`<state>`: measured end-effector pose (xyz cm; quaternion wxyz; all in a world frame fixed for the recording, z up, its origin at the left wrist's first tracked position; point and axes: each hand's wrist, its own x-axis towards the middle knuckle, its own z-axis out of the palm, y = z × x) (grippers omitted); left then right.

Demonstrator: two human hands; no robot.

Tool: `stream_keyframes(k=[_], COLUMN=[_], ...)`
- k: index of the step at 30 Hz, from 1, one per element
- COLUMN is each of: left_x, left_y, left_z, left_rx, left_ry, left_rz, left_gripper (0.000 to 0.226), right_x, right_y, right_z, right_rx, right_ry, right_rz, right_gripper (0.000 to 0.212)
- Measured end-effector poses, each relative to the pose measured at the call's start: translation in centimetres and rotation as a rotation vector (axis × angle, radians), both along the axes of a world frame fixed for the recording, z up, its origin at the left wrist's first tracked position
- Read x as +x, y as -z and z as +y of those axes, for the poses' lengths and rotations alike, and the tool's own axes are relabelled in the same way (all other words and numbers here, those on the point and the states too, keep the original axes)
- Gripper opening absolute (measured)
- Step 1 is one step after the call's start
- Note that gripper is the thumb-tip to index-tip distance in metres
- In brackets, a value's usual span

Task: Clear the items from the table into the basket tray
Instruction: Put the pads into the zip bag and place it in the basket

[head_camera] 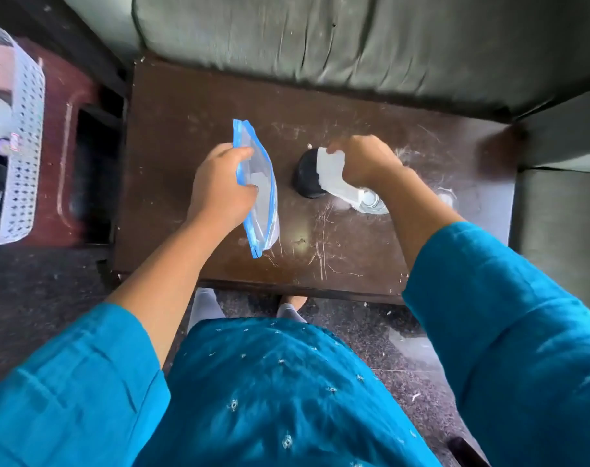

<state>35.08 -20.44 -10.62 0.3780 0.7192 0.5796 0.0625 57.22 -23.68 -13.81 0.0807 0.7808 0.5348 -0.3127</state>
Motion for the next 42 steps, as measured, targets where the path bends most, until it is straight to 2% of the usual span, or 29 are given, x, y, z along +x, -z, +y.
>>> stream_keyframes(k=[4, 7, 10, 13, 16, 20, 22, 24, 26, 30, 32, 35, 36, 37, 39, 40, 42], left_x=[0.4, 0.8, 1.0, 1.3, 1.9, 2.2, 2.3, 2.3, 2.4, 2.5, 2.5, 2.7, 2.8, 2.8, 2.9, 2.9, 2.5], left_y=[1.4, 2.2, 2.9, 3.4, 3.6, 3.7, 3.6, 3.3, 3.0, 2.1, 1.3, -0.8, -1.9, -3.0, -5.6, -6.8, -9.9], left_z=[0.4, 0.8, 1.1, 1.4, 1.6, 1.7, 1.7, 1.7, 1.6, 1.4, 1.7, 2.5, 2.9, 3.3, 4.3, 4.9, 6.2], left_rx=[-0.027, -0.041, -0.049, -0.058, -0.058, -0.051, -0.04, -0.045, -0.053, -0.053, -0.057, -0.103, -0.141, -0.185, -0.235, -0.248, -0.258], left_ry=[0.029, 0.041, 0.06, 0.063, 0.071, 0.083, 0.094, 0.098, 0.095, 0.106, 0.118, 0.19, 0.217, 0.241, 0.267, 0.266, 0.242], left_rz=[-0.002, -0.001, -0.011, -0.021, -0.046, -0.056, -0.054, -0.074, -0.116, -0.173, -0.204, -0.254, -0.288, -0.325, -0.397, -0.435, -0.57], left_gripper=[0.051, 0.052, 0.052, 0.053, 0.053, 0.053, 0.052, 0.049, 0.043, 0.041, 0.04, 0.031, 0.03, 0.032, 0.036, 0.038, 0.042], right_x=[-0.3, -0.6, -0.8, -0.9, -1.0, -1.7, -2.3, -2.5, -2.3, -1.2, -0.6, -0.7, -1.0, -1.4, -2.0, -1.9, -1.4], right_y=[1.7, 3.0, 4.5, 5.3, 5.7, 6.6, 7.3, 7.7, 7.5, 5.4, 3.8, 0.5, -0.6, -1.9, -4.9, -6.1, -9.4], right_z=[2.1, 2.9, 2.9, 2.6, 2.3, 1.4, 0.8, 0.2, -0.1, -0.6, -0.4, 0.9, 1.4, 1.9, 2.6, 2.9, 3.2], right_rx=[-0.15, -0.202, -0.083, 0.057, 0.151, 0.168, 0.136, 0.118, 0.142, 0.232, 0.318, 0.318, 0.301, 0.287, 0.259, 0.233, 0.282], right_ry=[-0.174, -0.157, -0.013, 0.153, 0.22, 0.229, 0.2, 0.271, 0.392, 0.447, 0.391, 0.047, -0.044, -0.071, 0.044, 0.116, 0.158], right_rz=[-0.032, -0.004, -0.043, -0.047, -0.085, -0.174, -0.158, -0.101, -0.06, -0.129, -0.001, 0.223, 0.301, 0.396, 0.605, 0.683, 0.71], right_gripper=[0.056, 0.059, 0.045, 0.053, 0.045, 0.048, 0.045, 0.043, 0.049, 0.065, 0.071, 0.095, 0.097, 0.088, 0.047, 0.035, 0.027])
